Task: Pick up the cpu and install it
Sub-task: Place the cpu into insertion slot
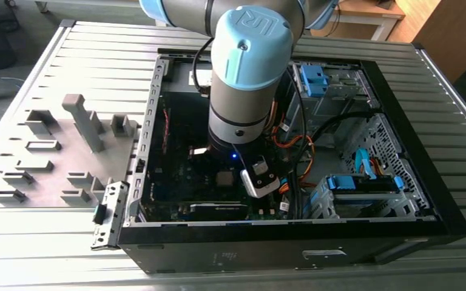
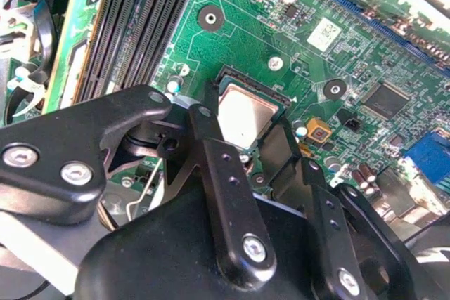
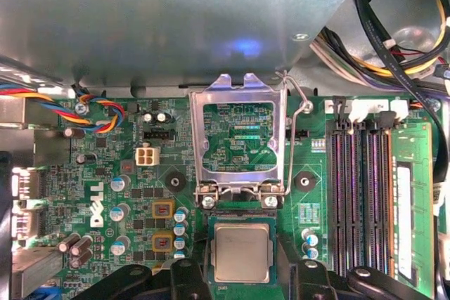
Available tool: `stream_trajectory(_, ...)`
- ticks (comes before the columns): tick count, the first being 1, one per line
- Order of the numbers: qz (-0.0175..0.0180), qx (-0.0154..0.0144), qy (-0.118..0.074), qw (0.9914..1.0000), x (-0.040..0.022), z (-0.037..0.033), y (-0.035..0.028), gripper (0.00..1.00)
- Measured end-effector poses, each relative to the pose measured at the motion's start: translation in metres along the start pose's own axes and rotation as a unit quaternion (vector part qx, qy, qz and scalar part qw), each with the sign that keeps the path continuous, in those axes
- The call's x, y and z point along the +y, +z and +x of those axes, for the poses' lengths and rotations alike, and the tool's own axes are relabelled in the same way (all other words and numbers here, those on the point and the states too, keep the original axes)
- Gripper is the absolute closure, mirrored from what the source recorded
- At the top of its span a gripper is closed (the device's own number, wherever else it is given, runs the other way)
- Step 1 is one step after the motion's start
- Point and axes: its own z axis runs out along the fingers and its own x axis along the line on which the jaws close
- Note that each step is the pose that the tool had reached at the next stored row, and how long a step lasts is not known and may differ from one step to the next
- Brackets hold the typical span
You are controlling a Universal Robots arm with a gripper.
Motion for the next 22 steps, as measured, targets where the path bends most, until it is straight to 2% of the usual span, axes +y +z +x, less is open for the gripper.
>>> stream_trajectory(8,0.0004,0.0002,0.000,1.00000,0.0002,0.0002,-0.0047,0.53)
stream_trajectory(22,-0.0008,0.0005,-0.004,0.99999,0.0004,-0.0014,-0.0041,0.53)
